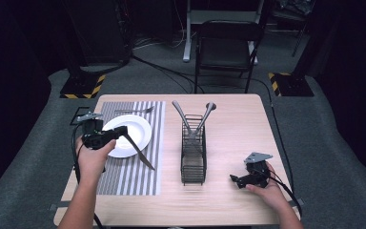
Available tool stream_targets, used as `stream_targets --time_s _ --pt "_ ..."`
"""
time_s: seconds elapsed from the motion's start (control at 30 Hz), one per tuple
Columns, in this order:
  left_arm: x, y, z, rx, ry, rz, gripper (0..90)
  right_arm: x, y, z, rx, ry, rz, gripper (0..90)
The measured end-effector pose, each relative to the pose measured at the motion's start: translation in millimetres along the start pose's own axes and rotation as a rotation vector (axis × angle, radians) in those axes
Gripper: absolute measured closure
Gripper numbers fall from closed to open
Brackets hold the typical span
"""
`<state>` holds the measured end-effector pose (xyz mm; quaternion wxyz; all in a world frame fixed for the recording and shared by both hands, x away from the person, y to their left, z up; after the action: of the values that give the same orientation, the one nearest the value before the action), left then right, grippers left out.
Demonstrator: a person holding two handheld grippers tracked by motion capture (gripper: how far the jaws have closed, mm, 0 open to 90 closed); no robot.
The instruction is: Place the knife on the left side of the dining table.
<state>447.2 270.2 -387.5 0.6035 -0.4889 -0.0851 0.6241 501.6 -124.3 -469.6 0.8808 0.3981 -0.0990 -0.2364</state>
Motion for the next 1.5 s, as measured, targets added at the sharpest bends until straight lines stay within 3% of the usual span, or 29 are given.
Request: stream_targets --time_s 0.23,0.63,0.7,1.07,1.1,1.33,1.5 --pt "23.3 6.5 7.7 -0.031 -0.045 0.045 80.5 0.0 0.0 0.0 0.0 0.0 0.0 0.0" --pt "54.4 18.9 15.2 -0.066 -0.077 0.126 77.9 0.0 0.0 0.0 0.0 0.0 0.0 0.0" --pt "61.1 20.8 15.9 -0.073 -0.079 0.124 77.6 0.0 0.0 0.0 0.0 0.0 0.0 0.0" --pt "87.0 36.8 16.5 -0.142 -0.115 0.228 75.6 0.0 0.0 0.0 0.0 0.0 0.0 0.0" --pt "90.6 38.5 17.0 -0.137 -0.118 0.22 75.5 0.0 0.0 0.0 0.0 0.0 0.0 0.0" --pt "109.7 49.2 16.2 -0.144 -0.126 0.293 74.4 0.0 0.0 0.0 0.0 0.0 0.0 0.0" --pt "120.6 57.3 17.2 -0.135 -0.134 0.309 73.7 0.0 0.0 0.0 0.0 0.0 0.0 0.0"
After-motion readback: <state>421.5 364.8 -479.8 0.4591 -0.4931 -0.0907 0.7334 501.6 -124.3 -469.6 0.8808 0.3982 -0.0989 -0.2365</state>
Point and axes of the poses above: each handheld gripper's, and its own axes: z roughly backward along the jaws, y roughly out of its underside, x roughly to its left, the point moved 6 cm from there along -z, roughly forward along the jaws, and after that the axes turned 12 degrees about z, right-handed, at the moved point
